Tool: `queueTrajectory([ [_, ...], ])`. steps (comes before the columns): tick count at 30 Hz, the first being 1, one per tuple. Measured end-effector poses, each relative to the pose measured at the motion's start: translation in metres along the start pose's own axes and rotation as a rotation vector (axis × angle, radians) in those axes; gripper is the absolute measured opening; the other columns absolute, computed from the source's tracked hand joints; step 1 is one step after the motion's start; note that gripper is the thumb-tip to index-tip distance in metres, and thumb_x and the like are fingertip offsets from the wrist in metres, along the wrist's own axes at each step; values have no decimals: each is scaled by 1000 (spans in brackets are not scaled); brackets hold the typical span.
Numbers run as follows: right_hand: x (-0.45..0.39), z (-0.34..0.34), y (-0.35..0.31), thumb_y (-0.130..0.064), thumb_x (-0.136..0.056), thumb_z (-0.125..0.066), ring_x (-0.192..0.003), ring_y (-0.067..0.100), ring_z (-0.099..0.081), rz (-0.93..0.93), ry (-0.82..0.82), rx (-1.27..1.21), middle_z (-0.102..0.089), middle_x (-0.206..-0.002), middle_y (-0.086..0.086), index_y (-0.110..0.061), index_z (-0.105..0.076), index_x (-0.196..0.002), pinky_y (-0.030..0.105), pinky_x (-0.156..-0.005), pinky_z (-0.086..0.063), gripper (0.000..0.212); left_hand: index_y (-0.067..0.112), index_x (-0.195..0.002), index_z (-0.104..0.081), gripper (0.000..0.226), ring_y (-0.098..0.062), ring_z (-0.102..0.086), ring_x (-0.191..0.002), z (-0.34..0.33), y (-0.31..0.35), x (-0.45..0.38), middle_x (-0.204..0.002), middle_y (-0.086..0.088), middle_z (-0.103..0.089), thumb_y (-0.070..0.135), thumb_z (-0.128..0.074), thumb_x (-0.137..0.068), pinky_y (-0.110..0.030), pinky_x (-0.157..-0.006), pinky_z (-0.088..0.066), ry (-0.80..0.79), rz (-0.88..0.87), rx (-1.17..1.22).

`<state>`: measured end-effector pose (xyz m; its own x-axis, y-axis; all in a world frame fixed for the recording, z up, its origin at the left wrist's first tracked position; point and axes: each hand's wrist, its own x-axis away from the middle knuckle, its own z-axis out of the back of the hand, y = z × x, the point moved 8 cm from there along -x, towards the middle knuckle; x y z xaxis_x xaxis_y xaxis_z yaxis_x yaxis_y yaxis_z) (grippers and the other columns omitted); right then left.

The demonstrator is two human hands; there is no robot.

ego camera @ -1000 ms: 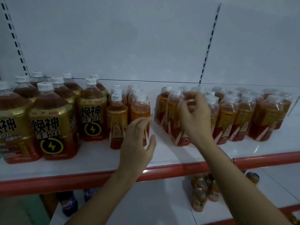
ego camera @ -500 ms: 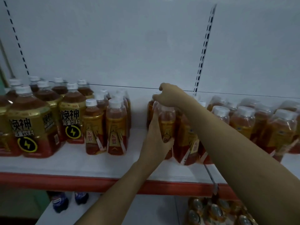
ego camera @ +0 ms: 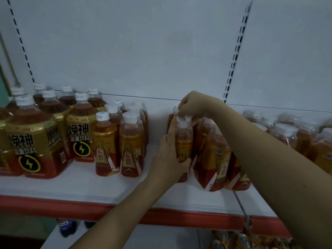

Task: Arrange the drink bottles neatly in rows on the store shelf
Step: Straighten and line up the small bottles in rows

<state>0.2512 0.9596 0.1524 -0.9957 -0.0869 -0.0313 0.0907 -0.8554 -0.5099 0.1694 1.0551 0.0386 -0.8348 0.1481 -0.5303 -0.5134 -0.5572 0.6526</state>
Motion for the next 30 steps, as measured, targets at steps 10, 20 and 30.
queueTrajectory([
  [10, -34, 31, -19, -19, -98, -61, -70, 34, -75, -6, 156, 215, -68, -97, 20, 2, -61, -113, 46, -71, -64, 25, 26, -149, -34, 53, -19, -40, -132, 97, 48, -81, -145, 0, -43, 35, -50, -100, -37, -105, -40, 33, -186, -353],
  [20, -22, 4, -1, -20, -92, -74, -78, 31, -77, -105, -243, 111, -46, -147, 20, -5, -64, -128, 28, -57, -61, 41, 26, -108, -57, 28, -23, -57, -102, 21, 8, -193, -124, -2, -51, 16, -73, -87, -31, -68, -55, -641, -123, -588],
  [30, -37, 3, 6, -18, -78, -87, -79, 25, -78, -88, -136, 6, -69, -122, 17, 0, -76, -104, 35, -72, -65, 33, 32, -80, -66, 26, -11, -53, -82, 16, -4, -212, -84, 6, -60, 8, -77, -79, -22, -67, -41, -706, -306, -580],
])
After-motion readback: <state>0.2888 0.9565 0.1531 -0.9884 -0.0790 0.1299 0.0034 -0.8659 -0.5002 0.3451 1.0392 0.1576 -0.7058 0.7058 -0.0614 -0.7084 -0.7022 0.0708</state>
